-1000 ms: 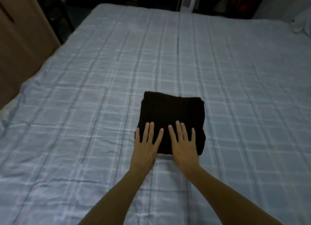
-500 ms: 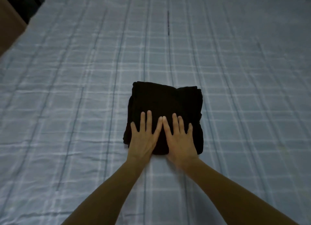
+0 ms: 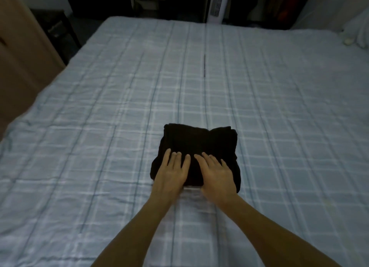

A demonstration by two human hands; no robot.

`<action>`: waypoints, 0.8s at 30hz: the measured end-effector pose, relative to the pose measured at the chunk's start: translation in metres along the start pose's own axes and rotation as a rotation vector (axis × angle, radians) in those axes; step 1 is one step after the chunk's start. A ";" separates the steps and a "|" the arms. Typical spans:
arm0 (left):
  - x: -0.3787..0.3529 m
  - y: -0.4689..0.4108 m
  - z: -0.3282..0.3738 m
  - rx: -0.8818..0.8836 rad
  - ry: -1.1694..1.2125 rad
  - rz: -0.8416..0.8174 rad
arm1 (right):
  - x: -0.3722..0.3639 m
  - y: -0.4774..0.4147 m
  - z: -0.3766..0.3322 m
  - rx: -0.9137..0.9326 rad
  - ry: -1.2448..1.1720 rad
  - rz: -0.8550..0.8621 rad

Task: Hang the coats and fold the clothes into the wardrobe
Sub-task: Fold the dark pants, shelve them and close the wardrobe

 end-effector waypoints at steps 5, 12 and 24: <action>0.068 0.029 -0.020 0.018 -0.011 0.050 | 0.062 0.014 -0.043 0.069 -0.012 0.092; 0.173 0.101 -0.065 0.095 -0.085 0.148 | 0.151 0.046 -0.134 0.226 0.024 0.190; 0.459 0.302 -0.197 0.488 -0.363 0.239 | 0.395 0.116 -0.395 0.645 -0.005 0.408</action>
Point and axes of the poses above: each hand's wrist, its own y-axis away from the middle knuckle, its own x-axis out of the back of the hand, z = x × y, the point moved 8 cm from there along -y, towards the middle knuckle, and after that the axes turned 5 degrees about -z, right-handed, at the moved point
